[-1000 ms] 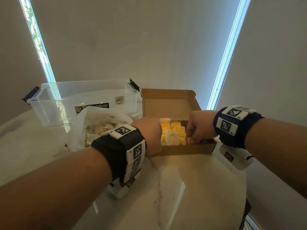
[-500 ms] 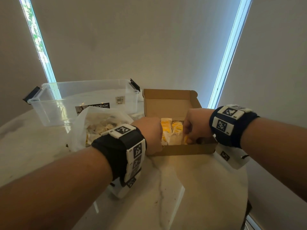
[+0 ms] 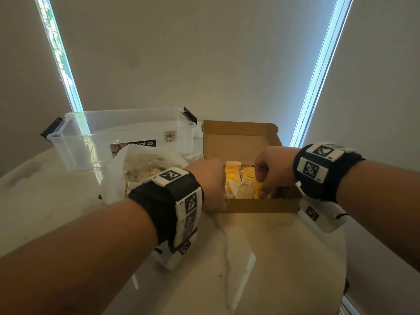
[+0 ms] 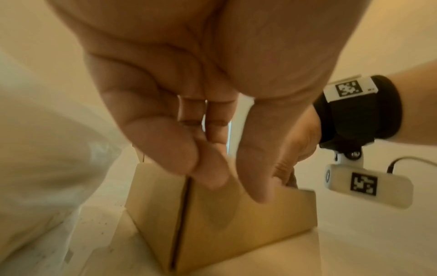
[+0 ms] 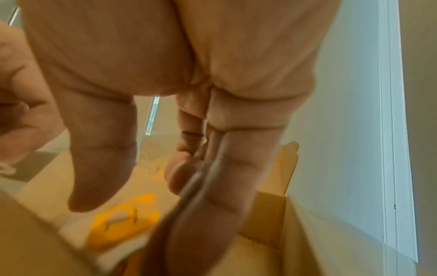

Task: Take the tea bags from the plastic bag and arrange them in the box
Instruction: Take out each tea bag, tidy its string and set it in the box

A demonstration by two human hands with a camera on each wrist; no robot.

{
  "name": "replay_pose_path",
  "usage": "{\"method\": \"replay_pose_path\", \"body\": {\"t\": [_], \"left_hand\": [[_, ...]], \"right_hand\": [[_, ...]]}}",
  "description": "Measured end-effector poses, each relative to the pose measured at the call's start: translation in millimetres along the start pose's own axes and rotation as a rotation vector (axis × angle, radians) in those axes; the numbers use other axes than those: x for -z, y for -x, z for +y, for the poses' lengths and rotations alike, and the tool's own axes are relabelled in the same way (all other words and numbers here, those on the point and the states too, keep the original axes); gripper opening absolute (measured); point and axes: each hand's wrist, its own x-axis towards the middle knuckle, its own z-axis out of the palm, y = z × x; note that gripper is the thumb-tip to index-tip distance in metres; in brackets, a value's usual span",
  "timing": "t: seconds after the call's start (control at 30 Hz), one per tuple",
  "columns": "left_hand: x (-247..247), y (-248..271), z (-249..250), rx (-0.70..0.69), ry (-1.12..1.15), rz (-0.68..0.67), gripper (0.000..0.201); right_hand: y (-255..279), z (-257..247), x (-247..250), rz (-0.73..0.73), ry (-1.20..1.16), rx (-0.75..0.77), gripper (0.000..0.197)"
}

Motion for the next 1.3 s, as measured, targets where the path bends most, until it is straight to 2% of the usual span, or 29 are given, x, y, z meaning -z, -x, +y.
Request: {"method": "replay_pose_path", "body": {"t": [0.07, 0.13, 0.27, 0.37, 0.47, 0.6, 0.67, 0.77, 0.87, 0.97, 1.1, 1.17, 1.23, 1.3], "left_hand": [[10, 6, -6, 0.038, 0.142, -0.027, 0.035], [27, 13, -18, 0.071, 0.337, -0.008, 0.033], [71, 27, -54, 0.194, 0.515, 0.170, 0.011], [86, 35, -83, 0.259, 0.421, 0.217, 0.006], [83, 43, -110, 0.305, 0.293, 0.234, 0.004], [72, 47, -132, 0.366, 0.137, 0.213, 0.015], [63, 46, -140, 0.373, 0.043, 0.132, 0.029], [52, 47, -148, 0.384, -0.003, 0.023, 0.047], [47, 54, -152, 0.361, 0.050, 0.016, 0.043], [46, 63, -153, 0.332, 0.152, 0.017, 0.050], [49, 74, -150, 0.271, 0.149, -0.006, 0.058], [51, 76, -149, 0.237, 0.118, 0.001, 0.060], [50, 77, -149, 0.237, 0.076, -0.008, 0.065], [48, 76, -150, 0.247, 0.080, -0.022, 0.065]], "right_hand": [[3, -1, 9, 0.025, -0.037, -0.040, 0.025], [10, -3, 24, 0.069, -0.037, -0.080, 0.022], [27, -28, 58, 0.158, -0.061, -0.063, 0.018], [38, -71, 67, 0.209, -0.120, 0.069, 0.016], [39, -122, 58, 0.184, -0.224, 0.225, 0.006], [21, -179, 32, 0.095, -0.363, 0.291, 0.012], [8, -196, 19, 0.077, -0.294, 0.268, 0.019], [-5, -199, 6, 0.069, -0.056, 0.197, 0.027], [-10, -192, 2, 0.041, 0.109, 0.130, 0.024], [-12, -198, 6, 0.003, 0.110, 0.081, 0.018], [-9, -229, 8, 0.064, 0.166, 0.159, 0.030], [-8, -244, 4, 0.046, 0.207, 0.195, 0.034], [-8, -252, 0, -0.031, 0.258, 0.216, 0.040], [-12, -254, -5, -0.168, 0.319, 0.254, 0.046]]}}
